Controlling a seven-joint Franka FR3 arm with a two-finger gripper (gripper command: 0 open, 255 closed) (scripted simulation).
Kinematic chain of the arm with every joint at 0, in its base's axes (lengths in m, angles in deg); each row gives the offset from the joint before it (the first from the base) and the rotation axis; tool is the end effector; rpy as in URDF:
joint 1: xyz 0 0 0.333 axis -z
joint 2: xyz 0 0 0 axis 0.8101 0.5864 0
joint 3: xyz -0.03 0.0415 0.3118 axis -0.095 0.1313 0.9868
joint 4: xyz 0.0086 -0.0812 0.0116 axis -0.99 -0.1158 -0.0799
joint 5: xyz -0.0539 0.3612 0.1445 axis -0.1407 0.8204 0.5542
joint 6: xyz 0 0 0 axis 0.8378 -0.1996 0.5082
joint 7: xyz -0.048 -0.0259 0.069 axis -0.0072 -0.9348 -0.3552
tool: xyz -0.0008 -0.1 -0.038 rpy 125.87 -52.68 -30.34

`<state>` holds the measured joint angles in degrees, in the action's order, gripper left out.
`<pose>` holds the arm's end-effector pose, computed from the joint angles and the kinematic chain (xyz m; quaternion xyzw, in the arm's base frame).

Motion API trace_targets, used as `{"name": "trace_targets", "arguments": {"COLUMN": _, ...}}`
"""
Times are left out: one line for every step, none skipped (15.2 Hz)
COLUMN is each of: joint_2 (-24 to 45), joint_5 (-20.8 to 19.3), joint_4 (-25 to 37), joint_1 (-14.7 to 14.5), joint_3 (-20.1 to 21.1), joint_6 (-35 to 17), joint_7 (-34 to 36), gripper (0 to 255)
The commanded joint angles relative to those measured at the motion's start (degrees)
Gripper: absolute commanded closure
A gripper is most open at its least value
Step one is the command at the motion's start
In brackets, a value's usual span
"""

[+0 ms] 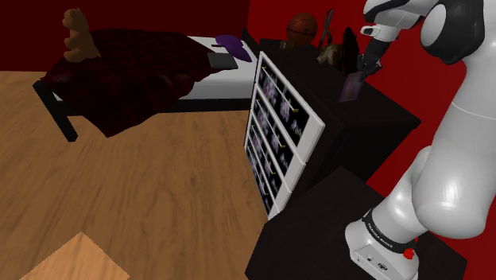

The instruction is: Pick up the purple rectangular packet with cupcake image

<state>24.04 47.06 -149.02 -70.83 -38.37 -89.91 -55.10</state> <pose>0.4224 -0.4185 0.4934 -0.8433 -0.5373 -0.0062 0.0045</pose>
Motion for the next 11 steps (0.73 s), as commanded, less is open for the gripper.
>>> {"name": "trace_targets", "arguments": {"joint_2": -0.6, "joint_5": -0.6, "joint_4": 1.0, "joint_1": -0.4, "joint_3": -0.3, "joint_6": 1.3, "joint_7": 0.5, "gripper": 255}}
{"name": "trace_targets", "arguments": {"joint_2": -0.7, "joint_5": -0.8, "joint_4": 1.7, "joint_1": -0.4, "joint_3": -0.4, "joint_6": 2.0, "joint_7": 0.6, "gripper": 255}}
{"name": "trace_targets", "arguments": {"joint_2": -0.8, "joint_5": -0.9, "joint_4": 2.4, "joint_1": -0.4, "joint_3": -0.5, "joint_6": 2.7, "joint_7": 0.7, "gripper": 255}}
{"name": "trace_targets", "arguments": {"joint_2": -0.9, "joint_5": -1.0, "joint_4": 3.1, "joint_1": -0.3, "joint_3": -0.6, "joint_6": 3.5, "joint_7": 0.8, "gripper": 255}}
{"name": "trace_targets", "arguments": {"joint_2": -1.0, "joint_5": -1.1, "joint_4": 3.9, "joint_1": -0.3, "joint_3": -0.6, "joint_6": 4.2, "joint_7": 0.9, "gripper": 255}}
{"name": "trace_targets", "arguments": {"joint_2": -1.0, "joint_5": -1.2, "joint_4": 4.6, "joint_1": -0.2, "joint_3": -0.7, "joint_6": 5.0, "joint_7": 1.0, "gripper": 255}}
{"name": "trace_targets", "arguments": {"joint_2": -1.0, "joint_5": -1.2, "joint_4": 5.4, "joint_1": -0.1, "joint_3": -0.7, "joint_6": 5.8, "joint_7": 1.0, "gripper": 255}}
{"name": "trace_targets", "arguments": {"joint_2": -1.0, "joint_5": -1.3, "joint_4": 6.2, "joint_1": 0.1, "joint_3": -0.7, "joint_6": 6.5, "joint_7": 1.0, "gripper": 255}}
{"name": "trace_targets", "arguments": {"joint_2": -1.0, "joint_5": -1.3, "joint_4": 7.0, "joint_1": 0.2, "joint_3": -0.7, "joint_6": 7.3, "joint_7": 1.1, "gripper": 255}}
{"name": "trace_targets", "arguments": {"joint_2": -0.9, "joint_5": -1.2, "joint_4": 7.8, "joint_1": 0.4, "joint_3": -0.7, "joint_6": 8.1, "joint_7": 1.1, "gripper": 255}}
{"name": "trace_targets", "arguments": {"joint_2": -0.8, "joint_5": -1.2, "joint_4": 8.7, "joint_1": 0.6, "joint_3": -0.7, "joint_6": 8.9, "joint_7": 1.1, "gripper": 255}}
